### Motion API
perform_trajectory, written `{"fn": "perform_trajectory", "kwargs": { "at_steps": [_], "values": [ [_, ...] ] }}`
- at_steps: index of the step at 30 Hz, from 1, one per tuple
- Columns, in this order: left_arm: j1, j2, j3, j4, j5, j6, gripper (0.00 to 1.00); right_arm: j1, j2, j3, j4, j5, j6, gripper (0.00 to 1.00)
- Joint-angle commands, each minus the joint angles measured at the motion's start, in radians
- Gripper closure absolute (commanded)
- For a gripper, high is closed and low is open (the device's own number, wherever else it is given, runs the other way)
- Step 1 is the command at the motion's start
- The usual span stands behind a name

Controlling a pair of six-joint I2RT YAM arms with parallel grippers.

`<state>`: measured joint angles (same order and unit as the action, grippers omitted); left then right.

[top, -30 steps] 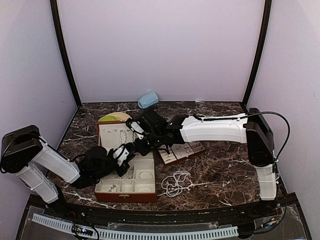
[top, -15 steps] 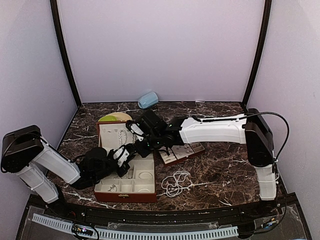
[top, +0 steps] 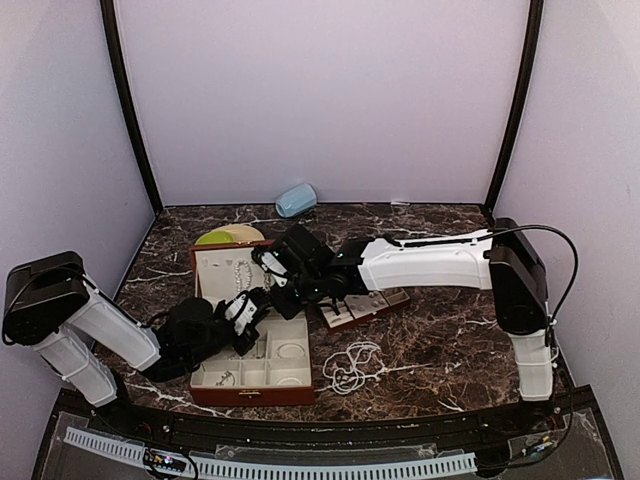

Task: Organize the mixed jewelry
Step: Adjust the necklace on the necklace hanger.

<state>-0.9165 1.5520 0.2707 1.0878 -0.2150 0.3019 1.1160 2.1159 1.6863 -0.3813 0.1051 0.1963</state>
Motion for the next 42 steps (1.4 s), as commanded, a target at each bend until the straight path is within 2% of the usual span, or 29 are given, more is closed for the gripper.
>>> {"fn": "perform_trajectory", "kwargs": {
  "at_steps": [1, 7, 17, 23, 31, 38, 42],
  "values": [
    [-0.018, -0.035, 0.005, 0.229, 0.008, -0.046, 1.0, 0.009, 0.023, -0.039, -0.074, -0.009, -0.002, 0.91],
    [-0.017, -0.03, 0.019, 0.175, 0.003, -0.058, 1.0, 0.01, -0.028, -0.041, -0.067, -0.025, 0.008, 0.89],
    [-0.016, -0.014, 0.026, 0.14, -0.009, -0.079, 0.98, 0.008, -0.126, -0.043, -0.049, -0.081, 0.031, 0.77],
    [-0.016, -0.012, 0.028, 0.132, -0.006, -0.08, 0.98, 0.008, -0.194, -0.092, -0.036, -0.1, 0.048, 0.7],
    [-0.017, -0.012, 0.031, 0.124, -0.005, -0.079, 0.97, 0.003, -0.37, -0.215, 0.041, -0.129, 0.08, 0.64],
    [-0.018, -0.027, 0.033, 0.12, -0.006, -0.091, 0.82, -0.016, -0.479, -0.356, 0.168, 0.02, 0.16, 0.56],
    [-0.018, -0.061, 0.028, 0.099, -0.004, -0.093, 0.74, -0.016, -0.484, -0.385, 0.215, 0.045, 0.174, 0.55]
  ]
}}
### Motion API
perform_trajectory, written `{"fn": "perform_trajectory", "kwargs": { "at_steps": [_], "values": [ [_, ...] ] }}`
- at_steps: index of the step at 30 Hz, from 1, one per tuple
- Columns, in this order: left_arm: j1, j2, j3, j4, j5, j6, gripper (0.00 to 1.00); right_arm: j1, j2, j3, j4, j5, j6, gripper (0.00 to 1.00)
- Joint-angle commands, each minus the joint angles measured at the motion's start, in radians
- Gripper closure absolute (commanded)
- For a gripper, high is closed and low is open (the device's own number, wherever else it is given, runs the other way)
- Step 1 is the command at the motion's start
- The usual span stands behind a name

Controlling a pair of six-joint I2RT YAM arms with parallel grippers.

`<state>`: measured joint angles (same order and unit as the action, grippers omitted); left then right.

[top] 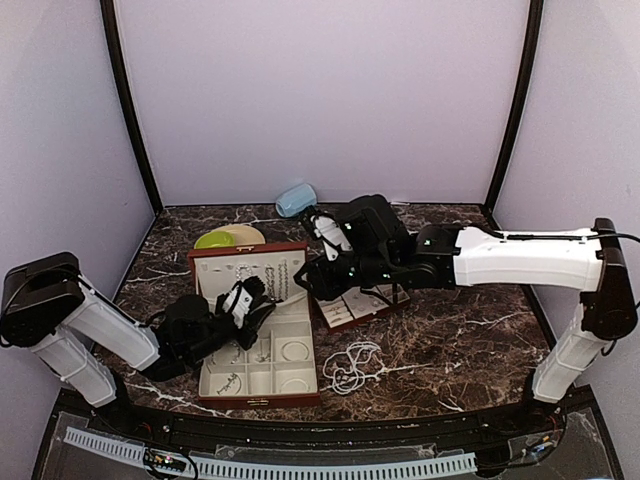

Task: Organize the mixed jewelry
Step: Adjust the necklace on the necklace hanger.

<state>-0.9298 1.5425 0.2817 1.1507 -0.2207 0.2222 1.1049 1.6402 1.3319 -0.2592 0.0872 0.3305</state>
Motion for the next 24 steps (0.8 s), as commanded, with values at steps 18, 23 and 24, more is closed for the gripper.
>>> {"fn": "perform_trajectory", "kwargs": {
  "at_steps": [18, 23, 24],
  "values": [
    [-0.002, -0.494, 0.015, -0.539, 0.109, -0.264, 0.5, 0.013, 0.073, -0.087, 0.175, 0.167, 0.101, 0.46],
    [0.016, -0.594, 0.038, -0.809, 0.15, -0.333, 0.43, 0.013, 0.096, -0.101, 0.199, 0.22, 0.135, 0.41],
    [0.019, -0.6, 0.049, -0.856, 0.151, -0.337, 0.42, 0.013, 0.102, -0.105, 0.211, 0.235, 0.145, 0.42]
  ]
}}
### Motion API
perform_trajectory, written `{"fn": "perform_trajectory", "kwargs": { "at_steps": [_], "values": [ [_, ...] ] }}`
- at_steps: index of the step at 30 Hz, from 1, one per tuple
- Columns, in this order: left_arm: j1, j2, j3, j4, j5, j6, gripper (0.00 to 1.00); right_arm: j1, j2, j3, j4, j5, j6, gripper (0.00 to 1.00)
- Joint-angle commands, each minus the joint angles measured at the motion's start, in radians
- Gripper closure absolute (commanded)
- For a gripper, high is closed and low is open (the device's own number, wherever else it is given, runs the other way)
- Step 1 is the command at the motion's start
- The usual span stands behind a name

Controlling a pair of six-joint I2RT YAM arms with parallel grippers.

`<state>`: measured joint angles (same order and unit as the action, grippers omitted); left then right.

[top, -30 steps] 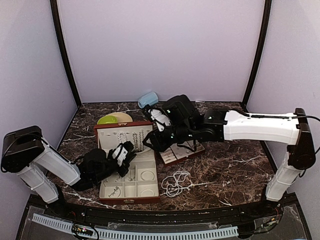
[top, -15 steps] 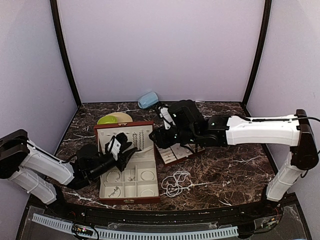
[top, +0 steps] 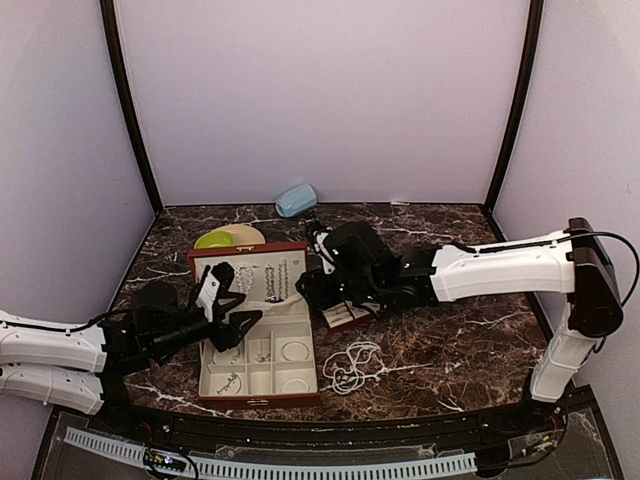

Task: Organize the mixed jewelry
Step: Adjust the necklace on the necklace hanger.

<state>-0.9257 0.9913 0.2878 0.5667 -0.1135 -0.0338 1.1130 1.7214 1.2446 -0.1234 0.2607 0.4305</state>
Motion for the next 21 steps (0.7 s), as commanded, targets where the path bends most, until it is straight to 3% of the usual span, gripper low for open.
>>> {"fn": "perform_trajectory", "kwargs": {
  "at_steps": [1, 12, 21],
  "values": [
    [0.021, -0.056, 0.053, -0.292, 0.04, -0.085, 0.42, 0.005, 0.026, -0.02, 0.091, 0.078, 0.055, 0.44],
    [0.107, -0.086, 0.324, -0.599, 0.082, -0.199, 0.41, 0.015, 0.082, 0.006, 0.194, 0.187, 0.058, 0.65],
    [0.219, -0.146, 0.535, -0.782, 0.146, -0.236, 0.39, 0.028, 0.131, 0.077, 0.238, 0.268, 0.064, 0.99]
  ]
}}
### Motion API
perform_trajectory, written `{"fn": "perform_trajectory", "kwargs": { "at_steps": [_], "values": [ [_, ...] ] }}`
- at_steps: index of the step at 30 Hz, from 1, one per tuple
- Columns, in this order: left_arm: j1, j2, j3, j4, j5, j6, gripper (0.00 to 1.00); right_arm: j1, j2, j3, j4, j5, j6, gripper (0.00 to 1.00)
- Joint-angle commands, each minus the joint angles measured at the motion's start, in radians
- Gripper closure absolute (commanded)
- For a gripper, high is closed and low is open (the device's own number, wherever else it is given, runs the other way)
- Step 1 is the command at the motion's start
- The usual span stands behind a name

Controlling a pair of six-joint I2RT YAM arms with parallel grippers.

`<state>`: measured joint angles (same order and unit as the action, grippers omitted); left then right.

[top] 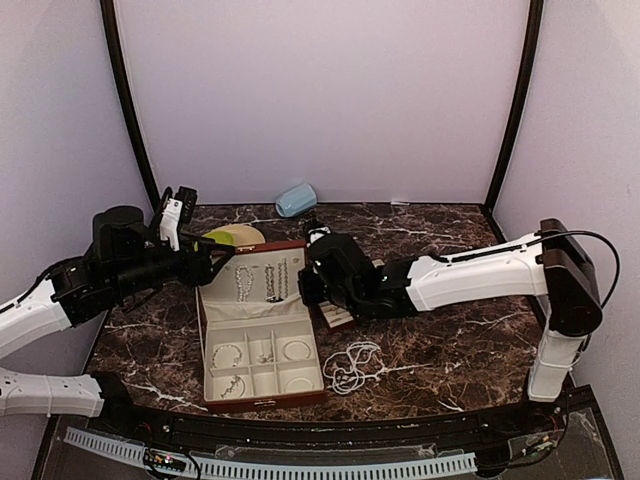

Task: Organize the mixed jewelry
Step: Adjust the necklace on the necklace hanger, then move the jewelry box to the center of the board.

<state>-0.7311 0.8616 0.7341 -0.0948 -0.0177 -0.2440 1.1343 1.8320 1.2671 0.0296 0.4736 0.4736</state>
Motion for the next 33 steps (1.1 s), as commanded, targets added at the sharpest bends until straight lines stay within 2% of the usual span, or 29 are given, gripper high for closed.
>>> {"fn": "perform_trajectory", "kwargs": {
  "at_steps": [1, 9, 15, 25, 29, 33],
  "values": [
    [0.032, -0.013, 0.125, -0.132, 0.058, -0.025, 0.39, 0.007, 0.026, 0.066, 0.089, 0.062, 0.024, 1.0],
    [0.073, 0.043, 0.374, -0.275, 0.038, 0.04, 0.37, 0.001, 0.069, 0.163, 0.121, 0.14, -0.005, 1.0],
    [0.142, 0.073, 0.447, -0.305, 0.0, 0.096, 0.34, -0.005, 0.125, 0.258, 0.141, 0.15, -0.045, 1.0],
    [0.435, 0.073, 0.348, -0.233, 0.131, 0.058, 0.32, -0.037, 0.269, 0.464, 0.155, 0.162, -0.113, 1.0],
    [0.496, 0.055, 0.297, -0.184, 0.146, 0.055, 0.32, -0.049, 0.317, 0.525, 0.143, 0.173, -0.126, 1.0],
    [0.51, 0.052, 0.233, -0.123, 0.129, 0.077, 0.32, -0.064, 0.36, 0.574, 0.122, 0.173, -0.131, 1.0]
  ]
}}
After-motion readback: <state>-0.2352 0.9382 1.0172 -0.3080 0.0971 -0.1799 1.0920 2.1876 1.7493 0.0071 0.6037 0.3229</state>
